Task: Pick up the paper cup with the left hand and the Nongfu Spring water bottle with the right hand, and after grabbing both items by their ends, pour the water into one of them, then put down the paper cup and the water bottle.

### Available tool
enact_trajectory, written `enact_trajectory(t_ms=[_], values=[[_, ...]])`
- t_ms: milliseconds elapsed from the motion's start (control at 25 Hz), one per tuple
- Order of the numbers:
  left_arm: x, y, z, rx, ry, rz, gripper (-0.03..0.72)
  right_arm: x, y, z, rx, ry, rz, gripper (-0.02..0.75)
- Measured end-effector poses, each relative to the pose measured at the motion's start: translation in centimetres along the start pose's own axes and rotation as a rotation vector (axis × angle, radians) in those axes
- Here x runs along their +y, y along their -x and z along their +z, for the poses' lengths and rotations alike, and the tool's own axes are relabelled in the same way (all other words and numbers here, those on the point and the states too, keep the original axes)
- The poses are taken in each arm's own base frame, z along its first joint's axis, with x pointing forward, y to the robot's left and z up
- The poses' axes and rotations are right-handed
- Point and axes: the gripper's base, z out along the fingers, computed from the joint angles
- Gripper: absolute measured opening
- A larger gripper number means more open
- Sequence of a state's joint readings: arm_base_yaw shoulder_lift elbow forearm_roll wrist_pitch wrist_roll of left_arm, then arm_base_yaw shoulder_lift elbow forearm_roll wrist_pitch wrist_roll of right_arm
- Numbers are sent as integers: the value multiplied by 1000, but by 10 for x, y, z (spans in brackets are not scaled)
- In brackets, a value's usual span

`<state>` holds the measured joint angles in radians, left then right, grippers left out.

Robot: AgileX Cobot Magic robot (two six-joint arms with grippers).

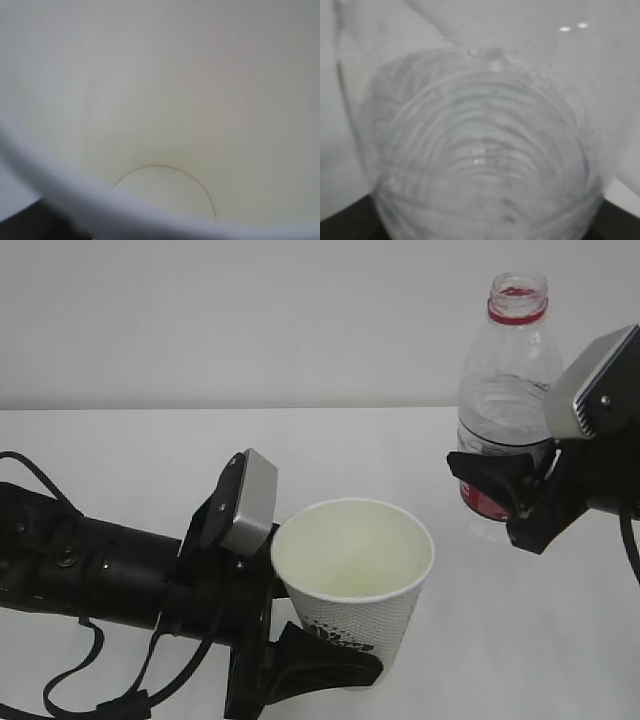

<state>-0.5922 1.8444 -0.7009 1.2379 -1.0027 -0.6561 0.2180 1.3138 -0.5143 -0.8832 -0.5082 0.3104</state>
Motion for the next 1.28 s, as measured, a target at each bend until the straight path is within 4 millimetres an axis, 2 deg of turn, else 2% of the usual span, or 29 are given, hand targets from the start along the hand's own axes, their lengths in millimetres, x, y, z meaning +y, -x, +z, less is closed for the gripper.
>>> enact_trajectory(t_ms=[560, 1280], values=[[3, 5, 0, -57, 29, 41, 536, -8, 23, 4, -42, 49, -227, 485], [6, 2, 0, -19, 68, 35, 536, -7, 23, 4, -42, 73, -471, 485]])
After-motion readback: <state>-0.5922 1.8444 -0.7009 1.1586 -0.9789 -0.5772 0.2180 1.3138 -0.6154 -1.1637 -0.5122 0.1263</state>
